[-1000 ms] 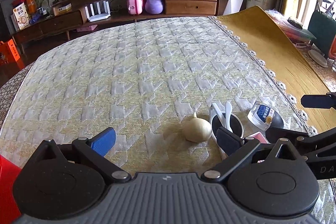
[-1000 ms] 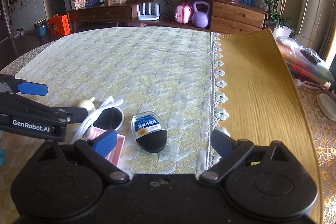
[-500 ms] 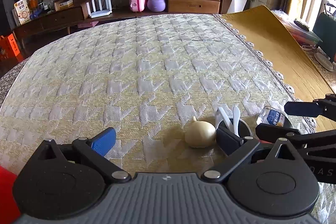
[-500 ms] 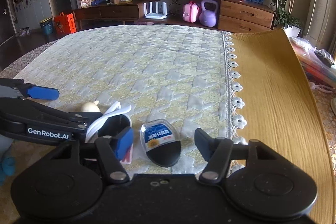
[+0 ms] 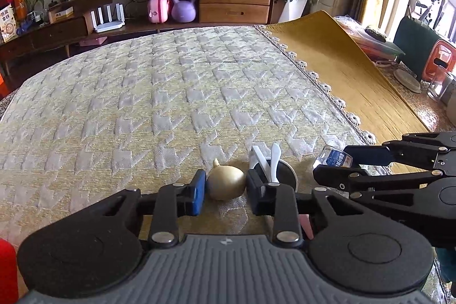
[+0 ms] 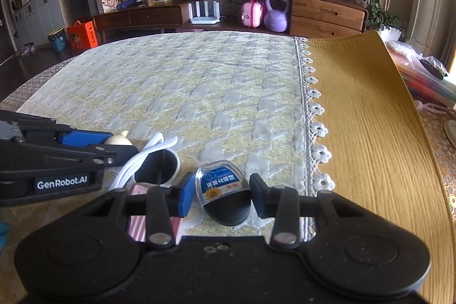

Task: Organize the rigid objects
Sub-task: 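Close the left tool on the beige egg-shaped item while the right tool grasps the black-and-white case, then carry the egg-shaped item with the left tool while the right tool carries the case to the red box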

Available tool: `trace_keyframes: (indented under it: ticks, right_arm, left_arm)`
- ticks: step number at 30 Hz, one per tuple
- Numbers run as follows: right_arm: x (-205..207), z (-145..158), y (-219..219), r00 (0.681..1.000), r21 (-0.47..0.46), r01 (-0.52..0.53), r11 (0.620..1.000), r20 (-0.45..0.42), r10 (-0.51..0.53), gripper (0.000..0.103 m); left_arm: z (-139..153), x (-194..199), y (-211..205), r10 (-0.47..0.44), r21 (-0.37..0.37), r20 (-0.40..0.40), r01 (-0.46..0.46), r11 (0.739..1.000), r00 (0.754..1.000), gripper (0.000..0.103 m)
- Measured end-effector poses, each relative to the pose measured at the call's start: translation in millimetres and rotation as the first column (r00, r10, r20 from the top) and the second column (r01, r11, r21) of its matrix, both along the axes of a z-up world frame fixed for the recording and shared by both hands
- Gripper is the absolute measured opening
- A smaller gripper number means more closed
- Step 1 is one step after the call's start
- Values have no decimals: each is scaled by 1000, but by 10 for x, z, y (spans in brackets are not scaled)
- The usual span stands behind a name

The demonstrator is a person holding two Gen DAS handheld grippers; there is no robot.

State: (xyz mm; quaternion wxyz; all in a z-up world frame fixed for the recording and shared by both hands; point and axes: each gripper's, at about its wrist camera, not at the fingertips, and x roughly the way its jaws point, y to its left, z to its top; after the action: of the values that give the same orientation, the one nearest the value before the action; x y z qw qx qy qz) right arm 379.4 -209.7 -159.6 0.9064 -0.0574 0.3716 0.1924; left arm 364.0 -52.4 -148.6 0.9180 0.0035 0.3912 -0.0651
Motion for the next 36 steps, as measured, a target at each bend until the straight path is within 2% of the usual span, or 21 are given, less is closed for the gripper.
trace_keyframes:
  ticks: [5, 14, 26, 36]
  right_arm:
    - [-106, 92, -64, 999, 27, 30, 999, -13, -30, 41]
    - [-580, 427, -7, 1000, 52, 10, 999, 1, -10, 41]
    - [-1228, 845, 272, 998, 82, -56, 995, 26, 54, 41]
    - [-1646, 1037, 708, 990, 97, -141, 985, 45, 137, 41]
  left_arm:
    - [102, -110, 60, 12, -6, -7, -12, 1000, 1000, 30]
    - [337, -500, 206, 33, -9, -28, -33, 999, 999, 30]
    - [716, -1203, 551, 61, -6, -23, -61, 998, 998, 30]
    - [877, -1731, 1055, 149, -25, -20, -149, 988, 989, 30]
